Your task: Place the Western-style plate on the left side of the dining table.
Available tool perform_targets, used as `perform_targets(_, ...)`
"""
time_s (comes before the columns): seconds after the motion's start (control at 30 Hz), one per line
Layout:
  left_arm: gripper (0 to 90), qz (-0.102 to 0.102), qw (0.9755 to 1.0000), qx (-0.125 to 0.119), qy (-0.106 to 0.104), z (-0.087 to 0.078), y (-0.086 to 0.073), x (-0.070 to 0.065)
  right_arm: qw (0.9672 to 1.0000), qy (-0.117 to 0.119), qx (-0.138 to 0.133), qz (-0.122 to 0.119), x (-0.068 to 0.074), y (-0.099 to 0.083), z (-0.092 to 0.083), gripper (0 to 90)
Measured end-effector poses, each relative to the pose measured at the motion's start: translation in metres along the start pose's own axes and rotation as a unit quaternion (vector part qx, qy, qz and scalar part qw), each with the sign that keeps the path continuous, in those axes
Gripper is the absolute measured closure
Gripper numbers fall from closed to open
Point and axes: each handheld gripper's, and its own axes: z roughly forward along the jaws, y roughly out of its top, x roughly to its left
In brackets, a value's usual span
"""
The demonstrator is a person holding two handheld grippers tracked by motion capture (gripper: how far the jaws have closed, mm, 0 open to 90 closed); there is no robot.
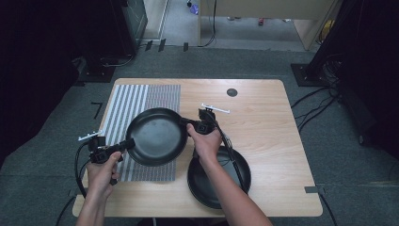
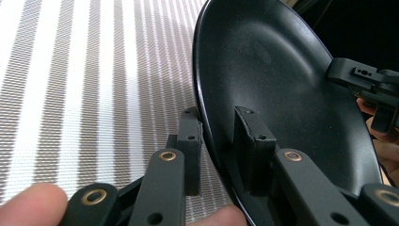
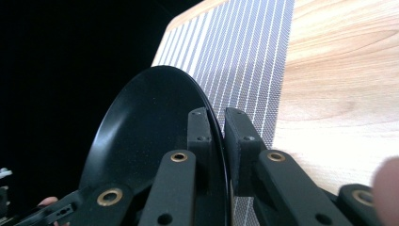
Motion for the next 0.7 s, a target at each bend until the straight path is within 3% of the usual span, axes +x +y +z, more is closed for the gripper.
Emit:
perform_targets(0.4,74.1,-0.036,0.9992,-0.008,0.018,0.003,0.004,0.031,0.9995,-0.002,0.018,-0.024,0.007,0.003,0.042,82.1)
perform_targets(0.7,74.5,-0.058,0.9976,-0.022,0.029,0.014,0.011,0.052,0.9991,-0.006,0.034,-0.026,0.004,0.011,0.076,82.6)
